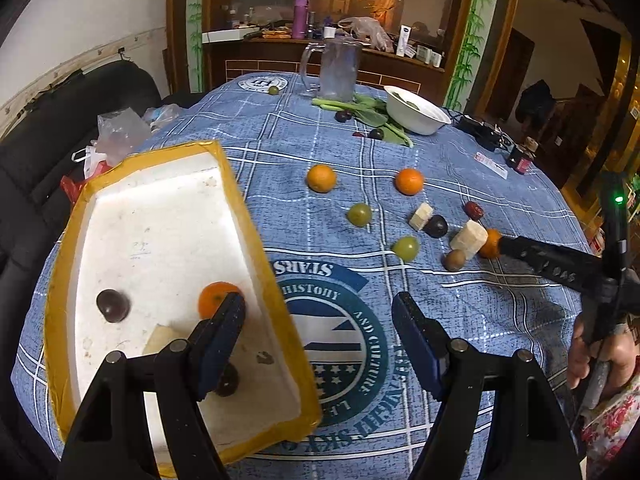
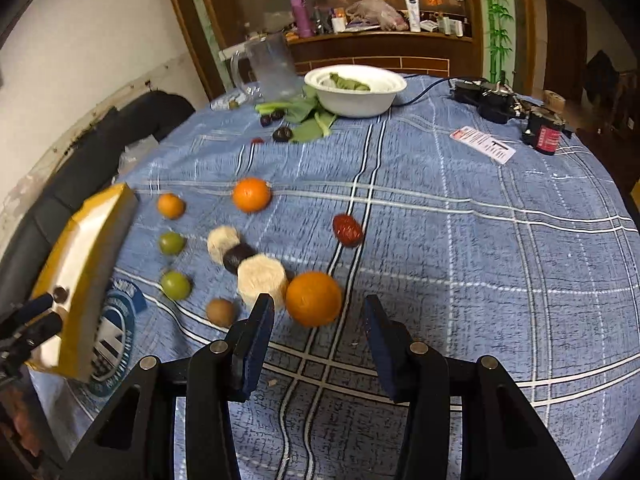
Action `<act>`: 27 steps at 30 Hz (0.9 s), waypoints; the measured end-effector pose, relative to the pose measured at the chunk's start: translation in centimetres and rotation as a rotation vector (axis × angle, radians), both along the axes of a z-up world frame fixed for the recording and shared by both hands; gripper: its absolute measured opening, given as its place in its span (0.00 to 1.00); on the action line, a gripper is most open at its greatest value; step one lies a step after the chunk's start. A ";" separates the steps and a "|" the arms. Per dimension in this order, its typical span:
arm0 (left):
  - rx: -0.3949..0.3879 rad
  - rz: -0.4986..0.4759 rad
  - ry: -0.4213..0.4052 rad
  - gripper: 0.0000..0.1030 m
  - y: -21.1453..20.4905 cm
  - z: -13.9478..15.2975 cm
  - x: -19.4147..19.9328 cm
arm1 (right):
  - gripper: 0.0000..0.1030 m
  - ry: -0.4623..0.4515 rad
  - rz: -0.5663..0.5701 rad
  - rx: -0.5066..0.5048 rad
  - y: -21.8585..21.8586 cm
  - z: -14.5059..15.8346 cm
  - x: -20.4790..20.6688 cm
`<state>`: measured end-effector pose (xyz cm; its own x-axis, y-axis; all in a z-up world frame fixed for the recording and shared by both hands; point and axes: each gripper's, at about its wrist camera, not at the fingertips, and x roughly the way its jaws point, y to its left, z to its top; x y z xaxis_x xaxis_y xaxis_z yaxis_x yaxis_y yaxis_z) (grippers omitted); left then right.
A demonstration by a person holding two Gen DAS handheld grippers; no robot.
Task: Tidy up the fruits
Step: 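Grasp the second white cylinder with the left tool while the right tool grasps a tangerine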
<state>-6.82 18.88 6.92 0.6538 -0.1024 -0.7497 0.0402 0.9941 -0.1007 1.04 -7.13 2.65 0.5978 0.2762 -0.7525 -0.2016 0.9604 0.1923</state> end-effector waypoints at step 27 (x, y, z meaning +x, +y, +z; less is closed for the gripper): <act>0.041 -0.411 0.000 0.43 -15.8 -2.7 8.7 | 0.34 0.035 -0.112 0.083 -4.3 -2.3 1.1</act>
<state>1.93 3.05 4.24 0.5646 -0.3250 -0.7586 0.4345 0.8986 -0.0616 2.19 -11.45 0.36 0.6025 0.2714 -0.7506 -0.0855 0.9569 0.2774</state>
